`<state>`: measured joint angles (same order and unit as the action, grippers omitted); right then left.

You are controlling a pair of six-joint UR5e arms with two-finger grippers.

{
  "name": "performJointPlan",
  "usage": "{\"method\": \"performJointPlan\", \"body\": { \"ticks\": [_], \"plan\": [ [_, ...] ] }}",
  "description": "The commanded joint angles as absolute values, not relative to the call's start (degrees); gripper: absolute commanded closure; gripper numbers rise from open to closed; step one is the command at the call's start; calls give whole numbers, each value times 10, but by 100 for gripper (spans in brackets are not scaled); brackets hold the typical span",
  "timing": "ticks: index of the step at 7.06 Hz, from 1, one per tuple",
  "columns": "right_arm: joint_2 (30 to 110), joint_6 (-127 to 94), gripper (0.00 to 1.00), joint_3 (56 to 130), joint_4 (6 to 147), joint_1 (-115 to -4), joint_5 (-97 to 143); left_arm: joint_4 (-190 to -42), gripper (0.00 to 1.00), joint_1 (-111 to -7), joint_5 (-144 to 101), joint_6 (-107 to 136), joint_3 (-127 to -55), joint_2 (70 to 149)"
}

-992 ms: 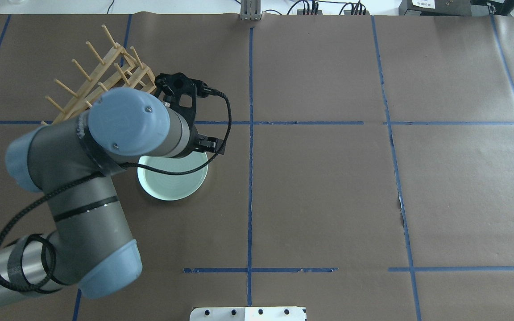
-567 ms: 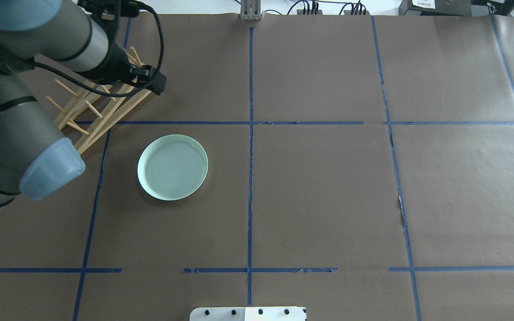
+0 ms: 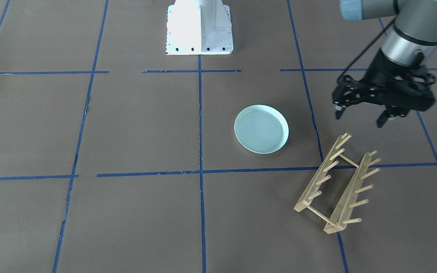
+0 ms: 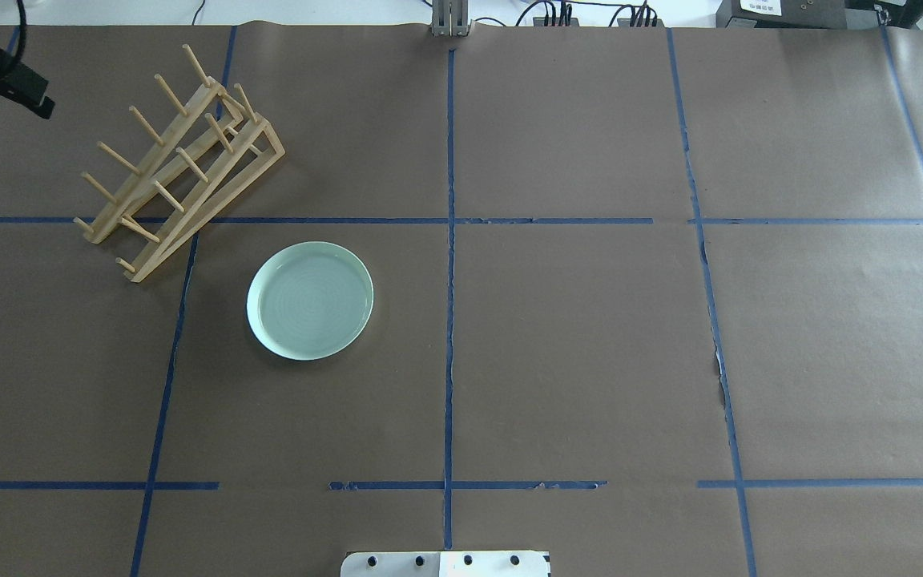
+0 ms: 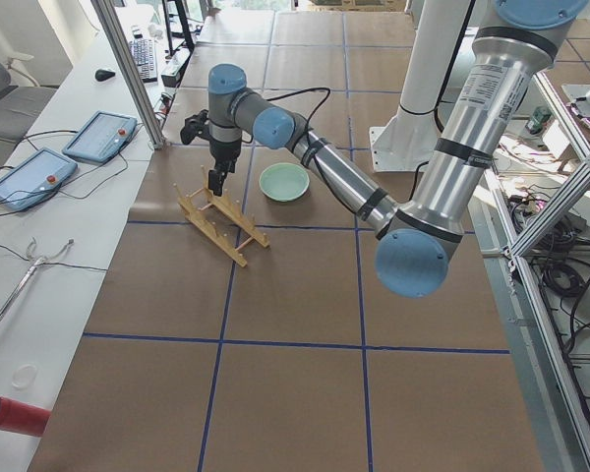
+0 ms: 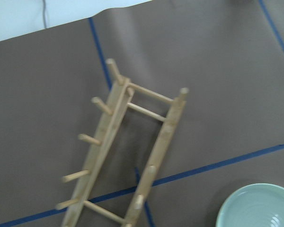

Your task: Place plate on table

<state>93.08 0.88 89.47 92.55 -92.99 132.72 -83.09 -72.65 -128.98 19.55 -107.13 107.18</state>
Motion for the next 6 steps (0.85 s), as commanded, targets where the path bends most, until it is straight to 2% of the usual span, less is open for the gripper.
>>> {"method": "performJointPlan", "body": {
  "ticks": [1, 3, 6],
  "plan": [
    [931, 9, 0, 895, 925, -930, 1327, -833, 0, -819, -1360, 86, -1013, 981],
    [931, 9, 0, 895, 925, -930, 1327, -835, 0, -900, -1360, -21, -974, 913],
    [931, 9, 0, 895, 925, -930, 1327, -835, 0, -916, -1362, -34, -934, 892]
  ]
}}
